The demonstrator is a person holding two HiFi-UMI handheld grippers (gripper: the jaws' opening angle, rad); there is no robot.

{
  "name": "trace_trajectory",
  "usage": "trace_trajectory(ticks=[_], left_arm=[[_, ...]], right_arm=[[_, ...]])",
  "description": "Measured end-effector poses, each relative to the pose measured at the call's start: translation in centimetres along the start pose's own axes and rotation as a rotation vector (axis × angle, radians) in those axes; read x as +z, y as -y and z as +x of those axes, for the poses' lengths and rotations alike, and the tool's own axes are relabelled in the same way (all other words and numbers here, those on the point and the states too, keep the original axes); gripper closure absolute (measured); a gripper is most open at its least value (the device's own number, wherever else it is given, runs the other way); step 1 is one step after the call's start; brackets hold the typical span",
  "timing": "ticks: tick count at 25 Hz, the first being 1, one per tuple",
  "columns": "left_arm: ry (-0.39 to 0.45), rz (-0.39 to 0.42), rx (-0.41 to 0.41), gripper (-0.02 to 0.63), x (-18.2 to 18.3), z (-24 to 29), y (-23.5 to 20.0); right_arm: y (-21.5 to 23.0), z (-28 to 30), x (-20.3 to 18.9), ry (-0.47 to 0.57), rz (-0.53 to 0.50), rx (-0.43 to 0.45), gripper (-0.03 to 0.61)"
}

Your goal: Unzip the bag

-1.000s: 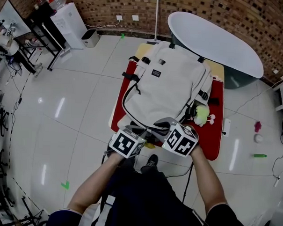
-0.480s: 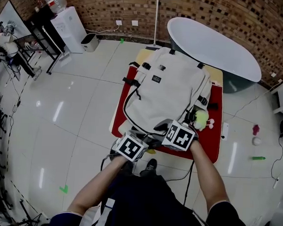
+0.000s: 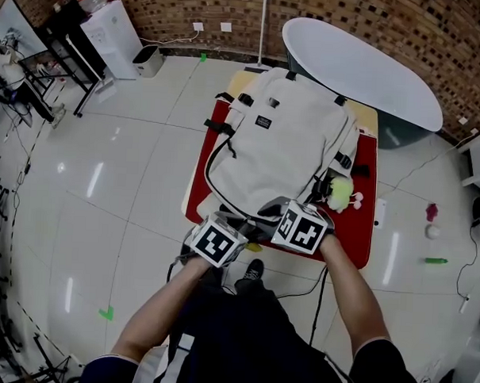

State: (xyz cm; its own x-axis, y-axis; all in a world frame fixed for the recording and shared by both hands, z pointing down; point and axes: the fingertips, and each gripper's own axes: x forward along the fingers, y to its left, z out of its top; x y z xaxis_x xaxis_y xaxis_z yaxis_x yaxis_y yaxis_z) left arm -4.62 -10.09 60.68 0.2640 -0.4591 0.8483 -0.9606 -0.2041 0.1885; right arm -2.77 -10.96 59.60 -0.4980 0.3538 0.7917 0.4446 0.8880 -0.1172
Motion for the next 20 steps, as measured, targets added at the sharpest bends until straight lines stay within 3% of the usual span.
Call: trace_trajectory(ticks=[5, 11, 14, 20], left_arm=[[0.044, 0.013, -0.040, 0.598, 1.4, -2.7, 0.0], [0.092, 0.014, -0.002, 0.597, 2.2, -5.4, -4.0], [0.097, 0.032, 0.007, 0.597, 2.3, -6.2, -6.3], [0.088, 0.146, 0.063, 0.597, 2.7, -7.0, -12.7]], right_arm=[[-0.2, -1.4, 1.0, -0.036, -0.065, 0.000, 0.539], [0.1, -4.4, 2.2, -0.034, -0.102, -0.030, 0.546], [0.2, -5.1, 2.0, -0.043, -0.086, -0.052, 0.546], [1.1, -6.1, 1.0, -0.053, 0.024, -0.121, 0.546]])
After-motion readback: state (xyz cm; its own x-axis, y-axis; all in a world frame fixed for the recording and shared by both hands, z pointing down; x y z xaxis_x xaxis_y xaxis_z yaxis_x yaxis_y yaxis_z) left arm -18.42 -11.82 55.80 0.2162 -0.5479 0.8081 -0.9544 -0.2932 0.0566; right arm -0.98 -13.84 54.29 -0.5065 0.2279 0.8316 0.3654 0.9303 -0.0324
